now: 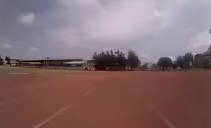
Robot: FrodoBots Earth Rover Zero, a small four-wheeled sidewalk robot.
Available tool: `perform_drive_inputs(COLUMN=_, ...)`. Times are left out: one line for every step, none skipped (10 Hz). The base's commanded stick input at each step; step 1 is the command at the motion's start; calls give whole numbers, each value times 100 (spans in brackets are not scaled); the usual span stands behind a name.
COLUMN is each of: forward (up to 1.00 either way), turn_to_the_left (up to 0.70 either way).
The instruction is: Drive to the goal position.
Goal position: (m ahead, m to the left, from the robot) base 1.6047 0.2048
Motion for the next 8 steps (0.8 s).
perform_drive_inputs(forward=61, turn_to_the_left=0)
perform_drive_inputs(forward=61, turn_to_the_left=0)
perform_drive_inputs(forward=61, turn_to_the_left=0)
perform_drive_inputs(forward=61, turn_to_the_left=0)
perform_drive_inputs(forward=61, turn_to_the_left=0)
perform_drive_inputs(forward=61, turn_to_the_left=0)
perform_drive_inputs(forward=61, turn_to_the_left=0)
perform_drive_inputs(forward=61, turn_to_the_left=0)
